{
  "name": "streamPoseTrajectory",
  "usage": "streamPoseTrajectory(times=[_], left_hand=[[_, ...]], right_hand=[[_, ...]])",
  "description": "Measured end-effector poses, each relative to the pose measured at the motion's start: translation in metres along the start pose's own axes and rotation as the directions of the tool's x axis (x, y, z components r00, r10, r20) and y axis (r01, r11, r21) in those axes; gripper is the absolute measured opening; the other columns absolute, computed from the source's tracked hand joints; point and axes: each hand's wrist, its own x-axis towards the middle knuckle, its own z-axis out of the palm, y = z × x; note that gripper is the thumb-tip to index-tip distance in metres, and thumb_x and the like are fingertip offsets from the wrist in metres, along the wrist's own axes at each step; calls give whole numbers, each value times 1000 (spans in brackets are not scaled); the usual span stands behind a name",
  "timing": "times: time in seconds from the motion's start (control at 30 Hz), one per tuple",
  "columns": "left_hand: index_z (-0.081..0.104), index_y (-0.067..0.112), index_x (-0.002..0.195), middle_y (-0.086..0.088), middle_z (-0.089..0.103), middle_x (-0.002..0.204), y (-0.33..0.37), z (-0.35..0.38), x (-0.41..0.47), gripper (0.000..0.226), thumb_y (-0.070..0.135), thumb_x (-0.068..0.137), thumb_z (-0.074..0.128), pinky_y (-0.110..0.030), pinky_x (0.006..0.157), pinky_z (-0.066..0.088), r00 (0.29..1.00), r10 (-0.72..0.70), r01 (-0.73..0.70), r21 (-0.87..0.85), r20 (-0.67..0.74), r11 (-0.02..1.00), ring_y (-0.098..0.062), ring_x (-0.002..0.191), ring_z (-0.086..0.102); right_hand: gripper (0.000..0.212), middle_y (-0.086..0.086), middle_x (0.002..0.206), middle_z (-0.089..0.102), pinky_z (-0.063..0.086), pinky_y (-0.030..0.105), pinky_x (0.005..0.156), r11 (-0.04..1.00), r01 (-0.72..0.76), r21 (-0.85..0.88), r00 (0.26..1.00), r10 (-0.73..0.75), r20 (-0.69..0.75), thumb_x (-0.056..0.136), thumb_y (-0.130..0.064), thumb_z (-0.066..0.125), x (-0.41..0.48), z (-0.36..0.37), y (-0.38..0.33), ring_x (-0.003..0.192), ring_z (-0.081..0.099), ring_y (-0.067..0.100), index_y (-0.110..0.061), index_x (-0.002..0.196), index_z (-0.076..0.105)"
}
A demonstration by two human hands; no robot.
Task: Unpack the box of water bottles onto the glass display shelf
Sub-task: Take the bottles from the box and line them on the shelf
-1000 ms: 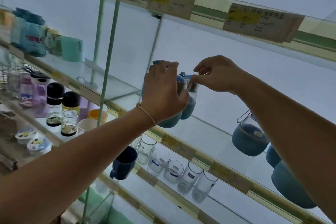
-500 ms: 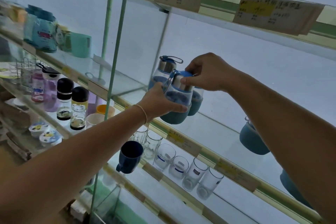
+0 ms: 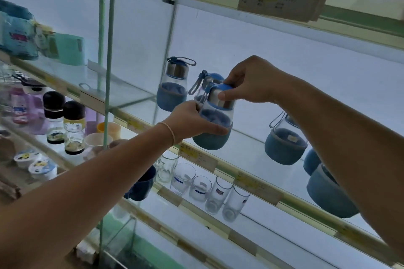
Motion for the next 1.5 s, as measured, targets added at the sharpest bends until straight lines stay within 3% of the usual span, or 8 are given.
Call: streamPoseTrajectory(times=[0.2, 0.37, 0.53, 0.77, 0.97, 1.1, 1.33, 1.5], left_hand=[[73, 11, 94, -2, 74, 84, 20, 41, -6, 73, 63, 43, 85, -39, 87, 57, 993, 55, -55, 0, 100, 998, -18, 87, 69], [71, 10, 94, -4, 73, 84, 30, 67, -6, 85, 65, 31, 87, -40, 84, 59, 988, 38, -33, -39, 148, 999, -22, 87, 69], [68, 13, 100, -2, 72, 89, 41, 85, -12, 87, 64, 32, 86, -31, 76, 58, 986, 25, -18, -47, 162, 999, -19, 88, 68], [68, 9, 104, -3, 69, 87, 54, 105, -17, 66, 47, 56, 91, -30, 74, 54, 981, 21, -16, -29, 191, 999, -19, 83, 63], [65, 6, 116, -12, 70, 105, 62, 125, -14, 55, 38, 75, 83, -43, 92, 55, 980, 14, -23, 44, 198, 999, -30, 99, 65], [62, 6, 121, -13, 68, 111, 64, 138, -13, 49, 29, 82, 80, -44, 94, 55, 982, -15, 8, 37, 190, 999, -30, 102, 64], [63, 9, 113, -11, 68, 108, 80, 142, -27, 63, 35, 63, 90, -41, 92, 55, 970, -23, 33, -38, 241, 999, -27, 101, 64], [61, 15, 104, -9, 68, 105, 83, 144, -32, 48, 32, 68, 88, -37, 92, 54, 965, -1, 14, -47, 262, 999, -24, 98, 63]], right_hand=[[34, -12, 85, 70, 51, 23, 69, 997, -82, 6, 996, 82, 19, 73, -44, 84, -37, -21, 27, 82, 64, 7, -20, 97, 79], [37, -15, 82, 68, 50, 25, 72, 989, -144, -18, 989, 145, 23, 68, -46, 87, -61, -35, 42, 82, 63, 6, -21, 93, 79], [36, -15, 83, 67, 53, 29, 77, 985, -160, -58, 986, 162, 34, 70, -47, 85, -79, -42, 49, 85, 64, 10, -21, 93, 79], [36, -11, 86, 71, 54, 30, 77, 976, -212, -58, 975, 215, 54, 67, -47, 87, -95, -51, 62, 85, 66, 11, -22, 93, 80], [28, -8, 78, 74, 48, 24, 62, 968, -209, -139, 969, 224, 103, 78, -50, 77, -104, -63, 74, 73, 67, 6, -23, 83, 78], [27, -9, 84, 73, 53, 31, 72, 964, -223, -142, 964, 240, 114, 83, -50, 72, -113, -70, 81, 82, 65, 10, -24, 85, 79], [20, -14, 95, 72, 51, 33, 85, 963, -268, -19, 956, 269, 120, 84, -48, 73, -133, -80, 97, 94, 64, 8, -32, 95, 78], [23, -10, 97, 74, 50, 35, 89, 948, -313, 63, 948, 307, 86, 84, -45, 73, -155, -91, 113, 98, 66, 9, -30, 100, 77]])
